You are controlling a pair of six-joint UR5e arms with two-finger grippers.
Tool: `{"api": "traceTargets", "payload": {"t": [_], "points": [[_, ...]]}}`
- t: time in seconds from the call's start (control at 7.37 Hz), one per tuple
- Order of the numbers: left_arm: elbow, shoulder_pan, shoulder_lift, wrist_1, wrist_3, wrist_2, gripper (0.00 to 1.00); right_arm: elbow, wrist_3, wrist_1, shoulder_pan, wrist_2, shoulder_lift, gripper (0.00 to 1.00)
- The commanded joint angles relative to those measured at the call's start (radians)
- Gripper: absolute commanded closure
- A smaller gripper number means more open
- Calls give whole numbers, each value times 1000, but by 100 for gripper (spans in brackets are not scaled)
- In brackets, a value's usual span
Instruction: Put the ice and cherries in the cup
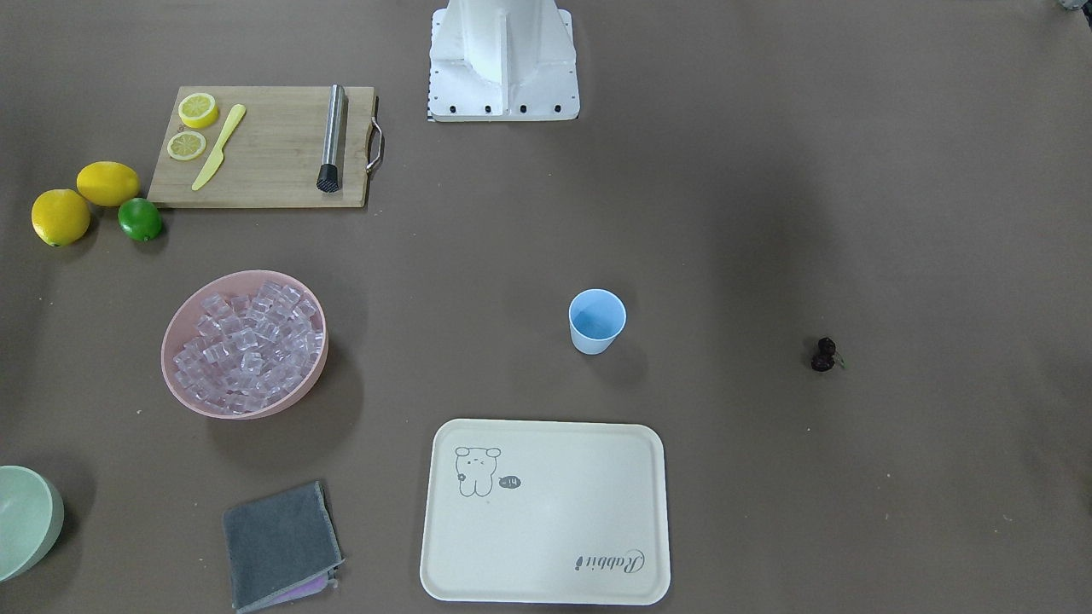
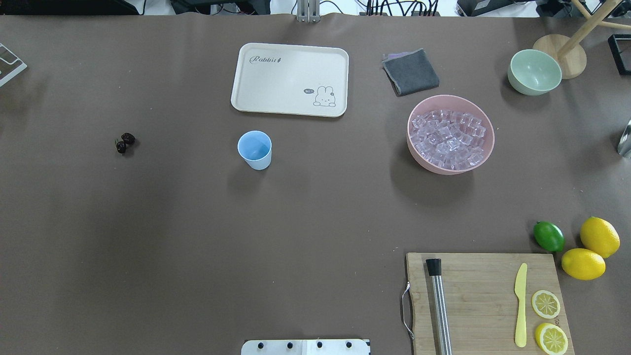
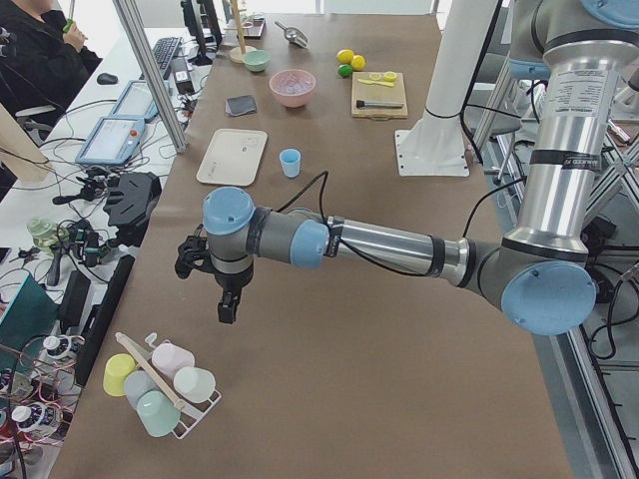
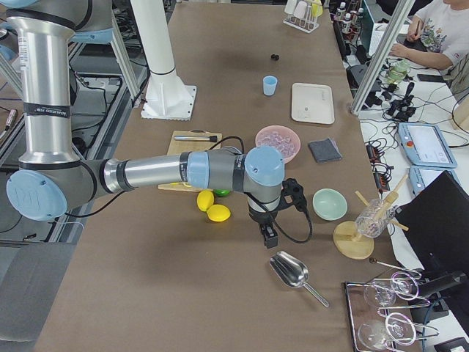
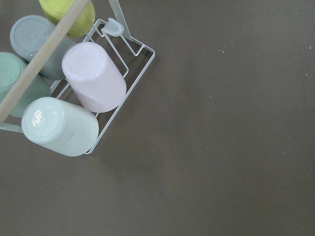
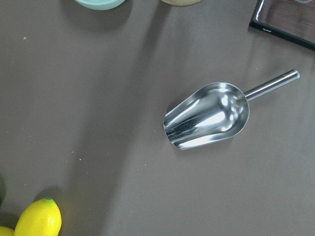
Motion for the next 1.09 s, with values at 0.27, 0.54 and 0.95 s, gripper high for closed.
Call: {"api": "traceTargets", "payload": {"t": [0.27,0.54,0.95], "points": [[-1,-1,2,-5,0,1,2,-3,130,2,-44,-2,32,1],[1,-1,2,-7,0,-1,2,10,184,35,-64,3,40,1],[-1,-1,13,-8,2,-1,2,45,542,374,-303,20,72,1]]}}
